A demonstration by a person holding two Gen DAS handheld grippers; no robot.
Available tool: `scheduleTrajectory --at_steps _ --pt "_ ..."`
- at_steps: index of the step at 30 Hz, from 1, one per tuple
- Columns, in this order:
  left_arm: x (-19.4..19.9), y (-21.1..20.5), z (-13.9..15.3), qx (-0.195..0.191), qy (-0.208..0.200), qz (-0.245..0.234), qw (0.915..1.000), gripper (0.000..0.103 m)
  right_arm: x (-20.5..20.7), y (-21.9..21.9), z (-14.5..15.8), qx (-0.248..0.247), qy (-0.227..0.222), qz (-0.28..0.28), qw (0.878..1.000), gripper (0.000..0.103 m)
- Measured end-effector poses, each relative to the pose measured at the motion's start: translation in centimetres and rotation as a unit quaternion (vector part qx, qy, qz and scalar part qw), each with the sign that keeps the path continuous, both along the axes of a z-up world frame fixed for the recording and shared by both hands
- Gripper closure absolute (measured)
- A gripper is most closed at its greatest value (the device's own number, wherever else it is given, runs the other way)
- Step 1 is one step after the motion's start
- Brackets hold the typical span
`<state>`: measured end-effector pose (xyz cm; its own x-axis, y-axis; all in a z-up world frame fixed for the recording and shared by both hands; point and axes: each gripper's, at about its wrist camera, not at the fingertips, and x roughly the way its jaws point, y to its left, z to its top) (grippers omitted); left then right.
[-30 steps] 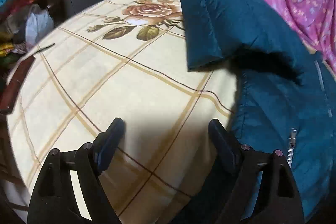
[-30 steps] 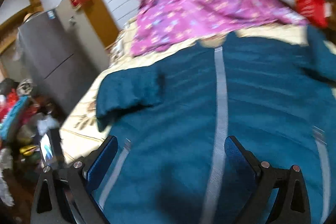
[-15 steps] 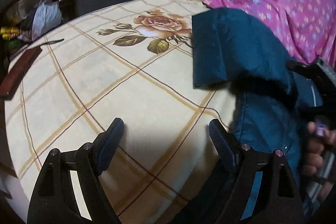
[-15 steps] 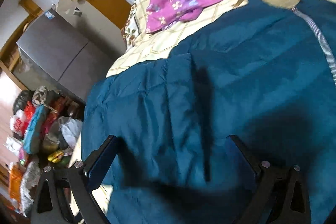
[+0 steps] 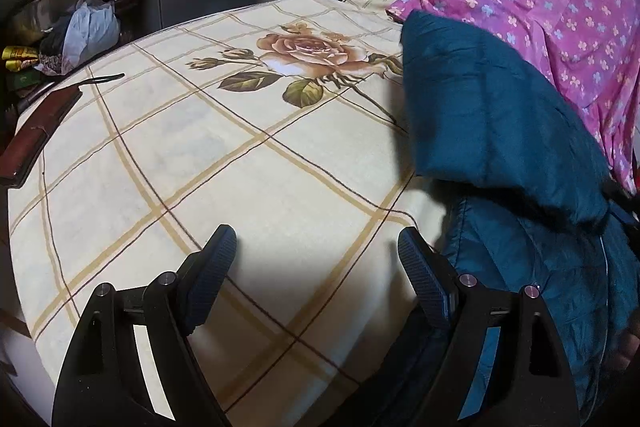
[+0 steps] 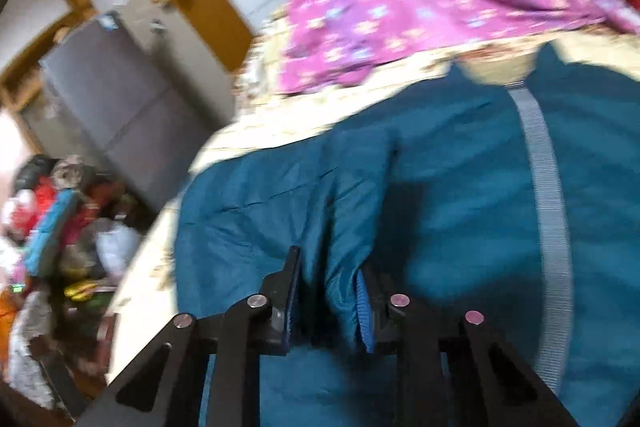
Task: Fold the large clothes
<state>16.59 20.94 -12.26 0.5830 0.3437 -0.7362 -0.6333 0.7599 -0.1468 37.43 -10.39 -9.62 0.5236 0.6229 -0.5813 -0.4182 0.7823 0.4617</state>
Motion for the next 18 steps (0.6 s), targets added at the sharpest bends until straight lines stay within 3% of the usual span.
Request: scheduleTrajectory --at_steps 5,10,11,13,15,16,18 --pt "0.1 -0.1 0.0 0.003 0.001 -0.001 1.0 0.02 -0.2 -9.9 0.7 -0.074 0.0 -0.097 0.993 0.089" --pt "-0.1 0.0 0.0 0.001 -0.005 0.003 1.0 0.02 -1.4 -14.2 0.8 -0.011 0.011 -0.081 0.997 0.086" --pt "-0.1 0.0 0.0 0.001 -0.005 0.003 1.0 0.02 -1.6 -13.8 0.9 0.01 0.011 -0.078 0.997 0.081" --pt "-0.1 0.0 0.0 0.0 -0.005 0.002 1.0 0.02 -1.2 -12.2 1.3 0.026 0.011 -0.08 0.996 0.029" --pt "-0.1 0.0 0.1 0.0 -0.008 0.001 1.0 0.02 -1.6 -8.9 1.9 0.053 -0.019 -0.059 0.997 0.016" --pt "-0.1 0.0 0.1 0.0 -0.009 0.001 1.0 0.02 -1.3 -7.0 2.0 0.06 -0.028 -0.041 0.997 0.015" --pt "-0.1 0.0 0.1 0.0 -0.011 0.0 0.9999 0.02 -0.1 -3.2 1.1 0.064 -0.006 -0.001 0.998 0.015"
